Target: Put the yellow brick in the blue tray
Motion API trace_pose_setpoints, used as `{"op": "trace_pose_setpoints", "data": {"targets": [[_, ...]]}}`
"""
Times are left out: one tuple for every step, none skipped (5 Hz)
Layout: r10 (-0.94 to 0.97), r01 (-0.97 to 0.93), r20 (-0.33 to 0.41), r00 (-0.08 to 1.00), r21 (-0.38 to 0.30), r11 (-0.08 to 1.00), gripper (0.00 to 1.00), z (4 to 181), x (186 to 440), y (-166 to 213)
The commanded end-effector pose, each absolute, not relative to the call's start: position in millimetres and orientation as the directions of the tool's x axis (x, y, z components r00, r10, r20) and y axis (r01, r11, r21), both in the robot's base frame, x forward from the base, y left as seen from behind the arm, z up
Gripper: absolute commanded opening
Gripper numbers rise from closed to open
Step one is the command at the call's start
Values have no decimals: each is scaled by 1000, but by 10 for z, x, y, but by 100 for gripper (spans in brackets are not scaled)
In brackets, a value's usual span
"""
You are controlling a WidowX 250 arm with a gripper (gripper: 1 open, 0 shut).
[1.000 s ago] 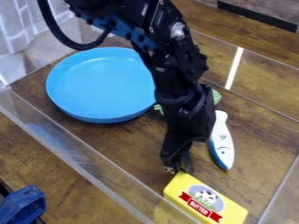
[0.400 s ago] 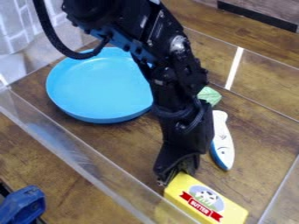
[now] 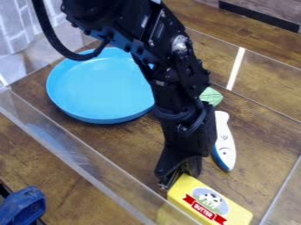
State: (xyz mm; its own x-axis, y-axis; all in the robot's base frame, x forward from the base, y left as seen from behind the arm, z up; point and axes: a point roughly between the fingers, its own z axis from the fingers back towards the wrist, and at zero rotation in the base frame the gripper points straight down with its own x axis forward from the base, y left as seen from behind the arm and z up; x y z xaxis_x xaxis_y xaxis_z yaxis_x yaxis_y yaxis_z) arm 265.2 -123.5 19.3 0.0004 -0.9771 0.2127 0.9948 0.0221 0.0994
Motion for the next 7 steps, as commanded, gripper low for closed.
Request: {"op": "trace_pose_setpoints", "data": {"targets": [[-978,996,194,-78,-17,-83,0,99,2402,-1254],[-978,998,201,-54,-31,-61,0,122,2402,-1293],[-978,998,207,-29,-46,-39,0,145,2400,-1332],[-977,997,213,-29,-63,-44,0,193,2419,-1262],[-975,996,219,-27,-82,-46,0,259,2441,-1187],[-974,994,223,-31,-100,-54,100,317,2484,-1106],[-974,988,213,-79,-115,-105,0,357,2597,-1083]]}}
